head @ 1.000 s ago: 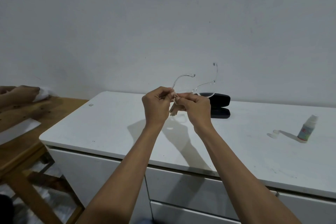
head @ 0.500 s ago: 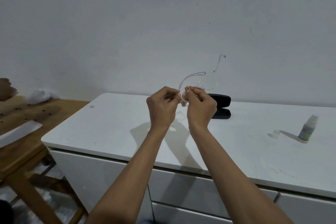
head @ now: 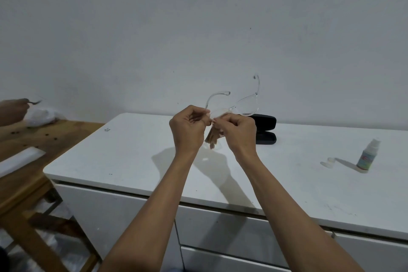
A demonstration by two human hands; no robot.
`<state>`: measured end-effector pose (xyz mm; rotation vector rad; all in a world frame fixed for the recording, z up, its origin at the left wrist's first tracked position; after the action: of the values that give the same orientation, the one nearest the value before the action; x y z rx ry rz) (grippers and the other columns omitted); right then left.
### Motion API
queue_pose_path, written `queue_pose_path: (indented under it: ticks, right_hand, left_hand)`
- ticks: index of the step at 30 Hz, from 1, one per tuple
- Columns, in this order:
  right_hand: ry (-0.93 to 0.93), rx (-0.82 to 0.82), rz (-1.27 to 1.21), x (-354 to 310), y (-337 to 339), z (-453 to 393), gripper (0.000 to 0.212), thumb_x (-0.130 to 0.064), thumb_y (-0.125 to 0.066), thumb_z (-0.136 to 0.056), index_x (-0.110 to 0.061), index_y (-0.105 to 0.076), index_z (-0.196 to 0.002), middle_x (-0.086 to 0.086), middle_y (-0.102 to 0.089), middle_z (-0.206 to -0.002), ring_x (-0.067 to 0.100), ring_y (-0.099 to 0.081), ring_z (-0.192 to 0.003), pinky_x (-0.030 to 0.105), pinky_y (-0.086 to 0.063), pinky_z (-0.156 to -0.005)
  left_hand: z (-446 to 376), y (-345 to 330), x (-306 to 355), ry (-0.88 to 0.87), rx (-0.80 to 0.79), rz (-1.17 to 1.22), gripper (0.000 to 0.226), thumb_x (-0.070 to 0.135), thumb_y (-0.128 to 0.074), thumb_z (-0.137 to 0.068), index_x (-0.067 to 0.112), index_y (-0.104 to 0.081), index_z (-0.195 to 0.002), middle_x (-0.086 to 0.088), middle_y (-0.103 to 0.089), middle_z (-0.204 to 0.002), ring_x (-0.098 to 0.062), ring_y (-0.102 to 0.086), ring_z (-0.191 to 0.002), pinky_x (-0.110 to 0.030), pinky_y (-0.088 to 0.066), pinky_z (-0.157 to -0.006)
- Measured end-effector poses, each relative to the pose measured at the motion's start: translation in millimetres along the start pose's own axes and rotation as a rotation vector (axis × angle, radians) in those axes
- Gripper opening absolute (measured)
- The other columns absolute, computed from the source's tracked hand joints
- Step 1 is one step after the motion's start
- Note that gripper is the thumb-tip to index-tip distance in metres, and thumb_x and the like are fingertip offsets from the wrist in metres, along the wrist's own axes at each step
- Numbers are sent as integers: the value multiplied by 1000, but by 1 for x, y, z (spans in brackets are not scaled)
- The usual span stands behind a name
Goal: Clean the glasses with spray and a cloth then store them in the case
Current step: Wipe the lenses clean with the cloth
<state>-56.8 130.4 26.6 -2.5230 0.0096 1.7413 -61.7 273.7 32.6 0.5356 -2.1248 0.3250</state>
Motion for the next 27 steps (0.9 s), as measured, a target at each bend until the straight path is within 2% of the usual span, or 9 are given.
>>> queue_pose_path:
  ticks: [2,5,9,13,16,19,21,24,27]
  right_hand:
    - [11,117,34,3,3,4,19,-6,-71,-81,-3,-74,-62,18,-70,-56,38,-71,-54,51,-63,-73]
    - [-6,303,9,10,5,6,15,-10,-69,-79,-10,-78,-67,9,-73,-60,33,-73,-60,47,-63,-76]
    - [23,417,-15,11,0,4,16,-9,-73,-88,-13,-86,-98,-12,-80,-84,1,-75,-81,31,-62,-86]
    - [96,417,59,6,-4,1,19,-13,-70,-95,-14,-84,-107,-11,-82,-97,3,-75,-92,30,-60,-91]
    - [115,403,82,4,-4,-4,19,-15,-69,-96,-13,-84,-109,-12,-81,-99,1,-74,-94,25,-58,-92]
    - [121,354,81,3,-4,-8,17,-15,-72,-95,-12,-84,-108,-17,-77,-91,-9,-71,-84,11,-54,-81]
    - [104,304,72,3,-4,-12,16,-13,-73,-94,-10,-84,-105,-13,-78,-91,-8,-71,-79,6,-49,-74]
    - [43,201,12,4,-5,-12,13,-8,-74,-90,-9,-85,-97,-3,-81,-86,6,-74,-73,13,-52,-69]
    - [-11,107,-23,6,-4,-9,11,-7,-74,-88,-7,-84,-85,2,-79,-72,14,-76,-67,28,-61,-71]
  left_hand:
    - [2,-2,0,9,-3,-5,17,-5,-75,-81,12,-74,-77,-7,-76,-71,-24,-76,-69,-45,-63,-77]
    - [6,-5,1,5,-7,-8,14,-5,-76,-81,8,-74,-78,-8,-76,-72,-22,-75,-67,-41,-63,-75]
    - [11,-8,4,-25,9,2,9,-7,-75,-80,1,-75,-81,-9,-76,-74,-19,-75,-66,-37,-64,-72]
    - [9,-11,9,-66,23,-8,8,-8,-74,-80,-1,-74,-83,-8,-75,-73,-17,-75,-64,-32,-62,-69]
    - [7,-11,12,-87,25,-23,8,-9,-73,-79,-2,-74,-83,-7,-74,-72,-15,-74,-63,-25,-61,-67]
    - [5,-12,12,-95,27,-18,7,-8,-74,-79,-2,-73,-82,-7,-74,-72,-15,-74,-64,-23,-60,-67]
    - [5,-12,12,-93,23,-8,6,-7,-75,-81,-1,-73,-81,-4,-74,-72,-12,-74,-65,-23,-60,-67]
    - [4,-11,8,-52,14,21,9,-8,-74,-83,1,-72,-81,-4,-74,-73,-12,-74,-67,-23,-60,-66]
    - [6,-9,1,-10,7,39,11,-8,-71,-84,3,-73,-82,-7,-76,-75,-19,-76,-72,-35,-64,-69]
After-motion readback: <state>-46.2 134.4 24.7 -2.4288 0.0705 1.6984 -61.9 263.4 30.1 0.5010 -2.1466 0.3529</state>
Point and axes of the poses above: each hand's wrist, its own z-axis away from the middle knuckle, its own y-axis out of the back of the hand, x = y × z, the point moved 4 cm from there along -z, towards the middle knuckle
